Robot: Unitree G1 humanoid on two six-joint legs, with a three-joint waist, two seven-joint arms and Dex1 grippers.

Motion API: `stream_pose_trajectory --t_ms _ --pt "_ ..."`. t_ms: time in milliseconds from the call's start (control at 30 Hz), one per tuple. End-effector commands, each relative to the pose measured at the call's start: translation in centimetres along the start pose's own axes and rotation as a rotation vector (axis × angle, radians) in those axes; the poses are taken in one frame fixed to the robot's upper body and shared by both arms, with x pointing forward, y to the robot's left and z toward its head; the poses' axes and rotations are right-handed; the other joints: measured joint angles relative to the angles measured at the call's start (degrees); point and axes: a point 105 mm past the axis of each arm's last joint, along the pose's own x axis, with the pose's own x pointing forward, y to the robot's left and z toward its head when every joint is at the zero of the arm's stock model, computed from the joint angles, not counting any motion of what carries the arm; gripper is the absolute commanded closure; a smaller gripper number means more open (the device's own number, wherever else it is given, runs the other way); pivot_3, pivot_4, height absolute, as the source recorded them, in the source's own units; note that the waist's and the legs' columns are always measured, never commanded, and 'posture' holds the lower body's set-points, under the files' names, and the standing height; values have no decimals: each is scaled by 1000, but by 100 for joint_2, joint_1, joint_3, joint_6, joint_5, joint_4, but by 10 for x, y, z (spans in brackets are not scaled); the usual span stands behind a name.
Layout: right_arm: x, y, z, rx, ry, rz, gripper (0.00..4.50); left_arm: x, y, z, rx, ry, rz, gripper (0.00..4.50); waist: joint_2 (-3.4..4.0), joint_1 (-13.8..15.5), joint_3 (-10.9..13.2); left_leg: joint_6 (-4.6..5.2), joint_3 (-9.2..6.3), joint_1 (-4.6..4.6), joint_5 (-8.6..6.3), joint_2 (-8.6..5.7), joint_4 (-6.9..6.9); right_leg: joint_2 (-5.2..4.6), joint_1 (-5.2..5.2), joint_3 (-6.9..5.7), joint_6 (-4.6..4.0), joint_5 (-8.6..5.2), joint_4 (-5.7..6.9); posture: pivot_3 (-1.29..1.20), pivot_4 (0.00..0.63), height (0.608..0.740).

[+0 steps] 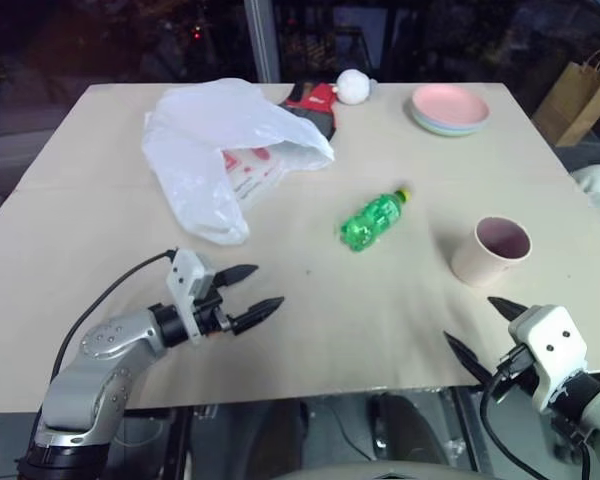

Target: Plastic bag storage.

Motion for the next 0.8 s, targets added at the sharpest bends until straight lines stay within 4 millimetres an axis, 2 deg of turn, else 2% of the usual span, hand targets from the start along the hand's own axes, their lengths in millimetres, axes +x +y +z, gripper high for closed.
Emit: stream_pose_trajectory --t_ms 33,133,267,400,467,567,667,800 --pt "1 -1 2 -20 -49 -15 0 4 0 17 56 -52 -9 29 0 25 0 0 0 0 0 0 0 0 0 0 0 0 0 0 150 740" --pt "8 1 -1 -18 -84 1 0 16 -3 37 54 -128 -4 29 -10 81 -2 0 -6 -2 0 1 2 2 2 -7 0 -1 -3 0 150 740" --pt "12 8 9 -25 -145 44 0 28 -8 63 71 -191 0 29 -7 51 -1 -1 -2 0 0 0 9 1 4 -2 2 0 -1 0 150 740" --pt "16 10 19 -38 -187 57 0 38 2 94 162 -264 118 29 -9 52 -2 0 -5 0 0 1 9 8 4 -3 3 1 3 0 150 740" --pt "21 6 27 -61 -219 63 0 47 38 105 361 -114 403 29 -15 64 0 0 -6 2 0 1 9 12 6 -3 2 1 4 0 150 740" --pt "27 3 36 -78 -250 71 0 46 64 122 543 -23 626 29 -20 41 3 0 -23 3 2 -1 18 30 15 1 5 4 7 0 150 740" --pt "33 0 46 -105 -278 89 0 41 92 121 551 94 816 29 -19 30 3 -1 -15 5 1 -1 11 30 15 10 5 3 4 0 150 740" --pt "41 -2 59 -130 -312 107 0 49 114 112 478 188 893 29 -22 41 5 -1 -23 0 1 -1 6 34 12 5 25 15 5 0 150 740"
